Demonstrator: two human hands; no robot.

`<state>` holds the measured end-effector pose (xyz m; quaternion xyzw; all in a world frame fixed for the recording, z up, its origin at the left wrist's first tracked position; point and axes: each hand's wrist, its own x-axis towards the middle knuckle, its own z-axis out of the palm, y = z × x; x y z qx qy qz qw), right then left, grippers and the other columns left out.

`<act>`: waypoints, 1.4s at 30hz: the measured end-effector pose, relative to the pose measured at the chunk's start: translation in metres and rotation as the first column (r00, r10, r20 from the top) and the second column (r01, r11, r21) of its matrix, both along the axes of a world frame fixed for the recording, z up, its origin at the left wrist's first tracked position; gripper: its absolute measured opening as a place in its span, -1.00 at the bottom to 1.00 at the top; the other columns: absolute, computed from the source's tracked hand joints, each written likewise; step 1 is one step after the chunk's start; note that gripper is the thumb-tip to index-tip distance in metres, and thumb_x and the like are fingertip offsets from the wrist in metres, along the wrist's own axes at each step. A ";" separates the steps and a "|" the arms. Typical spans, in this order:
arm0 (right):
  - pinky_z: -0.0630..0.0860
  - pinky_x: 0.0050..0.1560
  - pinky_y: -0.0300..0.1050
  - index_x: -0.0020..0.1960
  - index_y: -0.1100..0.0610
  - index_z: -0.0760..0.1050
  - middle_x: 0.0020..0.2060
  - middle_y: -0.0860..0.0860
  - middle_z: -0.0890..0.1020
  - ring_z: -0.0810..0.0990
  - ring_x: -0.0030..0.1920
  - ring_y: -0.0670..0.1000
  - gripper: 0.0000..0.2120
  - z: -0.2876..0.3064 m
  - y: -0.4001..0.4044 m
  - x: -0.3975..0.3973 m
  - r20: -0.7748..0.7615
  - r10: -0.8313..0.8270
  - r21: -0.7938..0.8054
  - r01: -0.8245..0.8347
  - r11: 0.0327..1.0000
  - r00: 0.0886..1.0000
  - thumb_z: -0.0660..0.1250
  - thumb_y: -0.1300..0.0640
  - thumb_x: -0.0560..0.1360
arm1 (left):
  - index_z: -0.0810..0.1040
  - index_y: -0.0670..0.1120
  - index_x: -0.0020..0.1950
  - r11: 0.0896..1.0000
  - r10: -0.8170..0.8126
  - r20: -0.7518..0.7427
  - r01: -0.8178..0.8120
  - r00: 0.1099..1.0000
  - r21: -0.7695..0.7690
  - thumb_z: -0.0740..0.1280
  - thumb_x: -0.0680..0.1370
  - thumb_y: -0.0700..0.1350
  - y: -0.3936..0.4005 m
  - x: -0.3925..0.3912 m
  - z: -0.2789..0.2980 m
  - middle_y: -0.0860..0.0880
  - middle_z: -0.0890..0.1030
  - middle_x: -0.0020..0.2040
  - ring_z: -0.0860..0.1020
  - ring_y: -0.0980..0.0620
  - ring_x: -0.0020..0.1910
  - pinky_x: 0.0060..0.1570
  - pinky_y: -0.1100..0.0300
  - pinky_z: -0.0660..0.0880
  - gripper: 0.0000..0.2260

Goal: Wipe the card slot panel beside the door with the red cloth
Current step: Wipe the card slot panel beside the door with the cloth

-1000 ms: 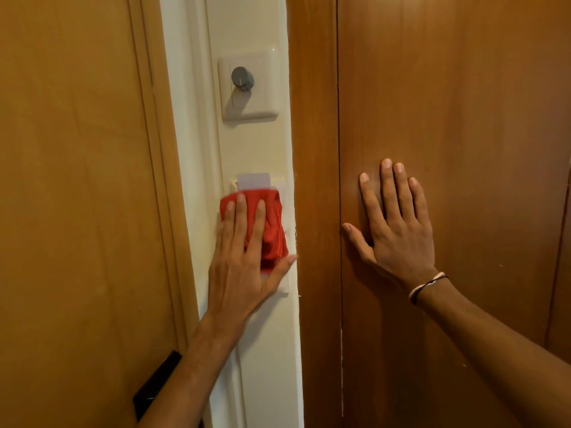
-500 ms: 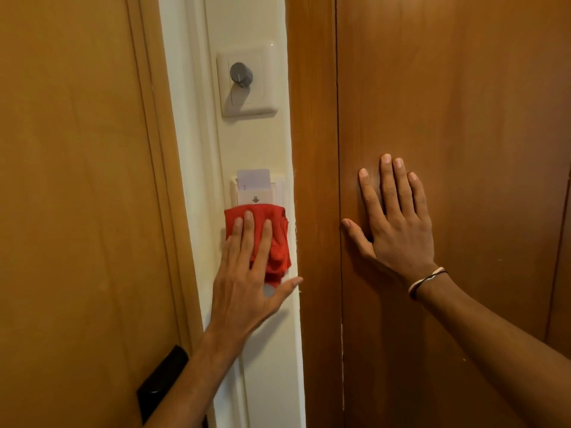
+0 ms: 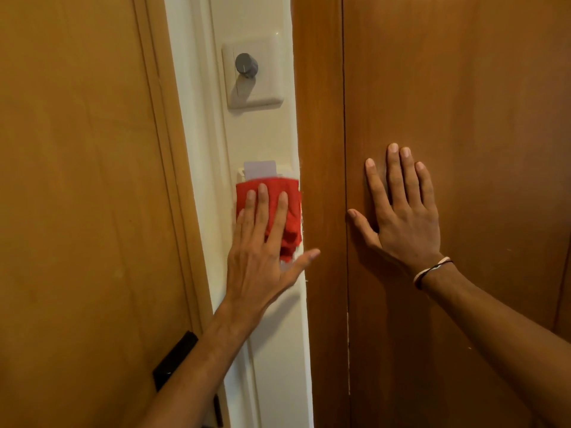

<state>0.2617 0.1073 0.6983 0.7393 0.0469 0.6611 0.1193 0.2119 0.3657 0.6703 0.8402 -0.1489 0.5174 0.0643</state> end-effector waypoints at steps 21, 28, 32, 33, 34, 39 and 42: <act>-0.04 0.70 0.17 0.70 0.09 0.05 0.68 0.24 0.11 0.06 0.70 0.26 -0.18 0.000 0.001 -0.002 -0.014 0.020 0.001 -0.020 1.000 1.000 0.02 -0.39 0.62 | -0.04 -0.10 0.62 0.990 -0.058 0.014 0.059 0.998 -0.128 0.13 0.49 0.44 0.015 0.013 -0.009 -0.17 -0.04 0.64 -0.04 -0.19 0.63 0.46 -0.30 0.28 -0.09; -0.05 0.70 0.16 0.70 0.09 0.05 0.68 0.24 0.12 0.07 0.70 0.26 -0.18 -0.001 0.002 -0.002 -0.010 0.019 0.004 -0.019 1.000 1.000 0.01 -0.39 0.62 | -0.07 -0.09 0.63 0.965 -0.153 -0.008 0.148 0.988 -0.218 0.14 0.49 0.42 0.024 0.014 -0.004 -0.15 -0.08 0.65 -0.03 -0.17 0.63 0.39 -0.32 0.37 -0.09; -0.03 0.70 0.18 0.70 0.09 0.07 0.68 0.24 0.13 0.08 0.69 0.26 -0.18 0.000 0.002 -0.002 0.000 0.014 0.008 -0.014 1.000 1.000 0.03 -0.39 0.62 | -0.08 -0.07 0.63 0.973 -0.167 -0.019 0.161 0.986 -0.168 0.16 0.49 0.41 0.036 0.017 -0.020 -0.10 -0.05 0.65 -0.01 -0.13 0.63 0.37 -0.32 0.39 -0.10; -0.02 0.70 0.18 0.70 0.09 0.07 0.68 0.24 0.13 0.08 0.69 0.25 -0.18 0.000 0.002 -0.002 -0.002 0.016 0.008 -0.016 1.000 1.000 0.03 -0.39 0.62 | -0.09 -0.05 0.63 0.969 -0.174 -0.004 0.171 0.985 -0.177 0.17 0.49 0.41 0.041 0.021 -0.009 -0.08 -0.05 0.66 -0.01 -0.10 0.63 0.38 -0.31 0.39 -0.10; -0.01 0.69 0.18 0.70 0.09 0.07 0.68 0.24 0.13 0.08 0.69 0.25 -0.18 0.000 0.002 -0.002 -0.005 0.018 0.009 -0.018 1.000 1.000 0.04 -0.39 0.62 | -0.10 -0.03 0.63 0.965 -0.178 0.014 0.177 0.984 -0.191 0.18 0.49 0.40 0.044 0.024 0.003 -0.06 -0.05 0.66 -0.02 -0.08 0.63 0.39 -0.30 0.37 -0.10; 0.10 0.68 0.23 0.69 0.10 0.10 0.67 0.24 0.15 0.11 0.69 0.26 -0.18 0.000 0.003 -0.003 -0.008 0.014 0.010 -0.014 1.000 1.000 0.04 -0.39 0.62 | -0.09 -0.05 0.63 0.977 -0.145 -0.025 0.139 0.989 -0.163 0.13 0.49 0.44 0.035 0.018 -0.019 -0.11 -0.06 0.65 -0.06 -0.11 0.63 0.39 -0.31 0.37 -0.09; 0.13 0.67 0.24 0.69 0.11 0.12 0.67 0.25 0.16 0.12 0.68 0.27 -0.19 0.000 0.003 -0.004 -0.005 0.018 0.010 -0.018 1.000 1.000 0.04 -0.39 0.62 | 0.02 -0.11 0.62 0.990 -0.081 -0.043 0.076 0.996 -0.117 0.11 0.48 0.45 0.040 0.017 -0.030 -0.16 0.01 0.64 0.02 -0.20 0.62 0.38 -0.30 0.39 -0.10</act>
